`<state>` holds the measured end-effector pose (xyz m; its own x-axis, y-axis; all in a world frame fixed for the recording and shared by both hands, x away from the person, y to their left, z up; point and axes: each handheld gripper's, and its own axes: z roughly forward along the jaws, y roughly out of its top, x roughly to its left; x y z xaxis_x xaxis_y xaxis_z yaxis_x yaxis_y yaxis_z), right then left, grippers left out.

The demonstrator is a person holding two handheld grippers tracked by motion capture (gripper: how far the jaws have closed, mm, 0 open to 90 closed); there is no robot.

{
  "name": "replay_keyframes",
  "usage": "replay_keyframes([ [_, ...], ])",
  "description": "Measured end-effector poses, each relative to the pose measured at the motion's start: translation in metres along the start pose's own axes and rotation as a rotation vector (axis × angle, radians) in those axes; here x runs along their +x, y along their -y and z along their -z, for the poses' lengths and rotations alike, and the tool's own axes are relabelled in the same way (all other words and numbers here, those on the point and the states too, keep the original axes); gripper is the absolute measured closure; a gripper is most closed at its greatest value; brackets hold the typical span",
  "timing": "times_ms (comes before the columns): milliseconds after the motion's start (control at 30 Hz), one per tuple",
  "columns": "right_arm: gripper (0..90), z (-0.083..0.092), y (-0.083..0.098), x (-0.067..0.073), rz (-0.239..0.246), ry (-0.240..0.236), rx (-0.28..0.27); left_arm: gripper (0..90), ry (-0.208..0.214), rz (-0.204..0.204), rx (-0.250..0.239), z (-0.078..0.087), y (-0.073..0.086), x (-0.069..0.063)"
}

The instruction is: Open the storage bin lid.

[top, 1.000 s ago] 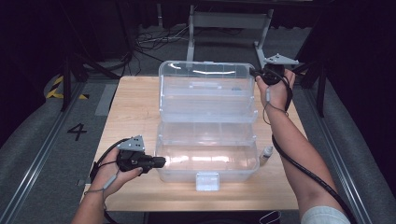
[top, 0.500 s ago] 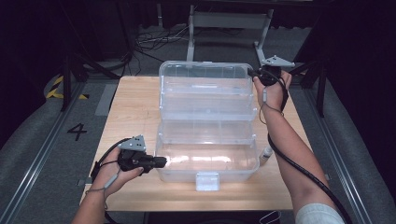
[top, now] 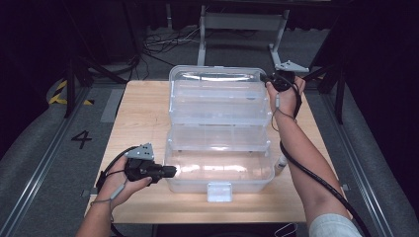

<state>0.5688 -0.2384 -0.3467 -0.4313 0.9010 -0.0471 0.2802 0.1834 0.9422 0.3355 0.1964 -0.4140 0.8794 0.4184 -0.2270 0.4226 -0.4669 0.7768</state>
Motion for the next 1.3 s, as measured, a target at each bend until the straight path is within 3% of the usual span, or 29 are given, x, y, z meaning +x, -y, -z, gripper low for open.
replay_keyframes([
  [667, 82.4, -0.019, 0.015, -0.009, -0.045, -0.027, 0.009, 83.4, 0.0, 0.004, -0.007, 0.0, 0.001, 0.0],
  [967, 82.0, -0.024, 0.02, -0.01, -0.041, -0.029, 0.011, 83.4, 0.002, 0.004, -0.008, 0.0, 0.001, 0.0],
  [1100, 82.0, -0.027, 0.024, -0.013, -0.068, -0.044, 0.004, 83.4, 0.002, 0.004, -0.008, 0.0, 0.001, 0.0],
  [1300, 81.8, -0.031, 0.027, -0.013, -0.057, -0.041, 0.009, 83.3, 0.005, 0.005, -0.012, 0.0, 0.001, 0.0],
])
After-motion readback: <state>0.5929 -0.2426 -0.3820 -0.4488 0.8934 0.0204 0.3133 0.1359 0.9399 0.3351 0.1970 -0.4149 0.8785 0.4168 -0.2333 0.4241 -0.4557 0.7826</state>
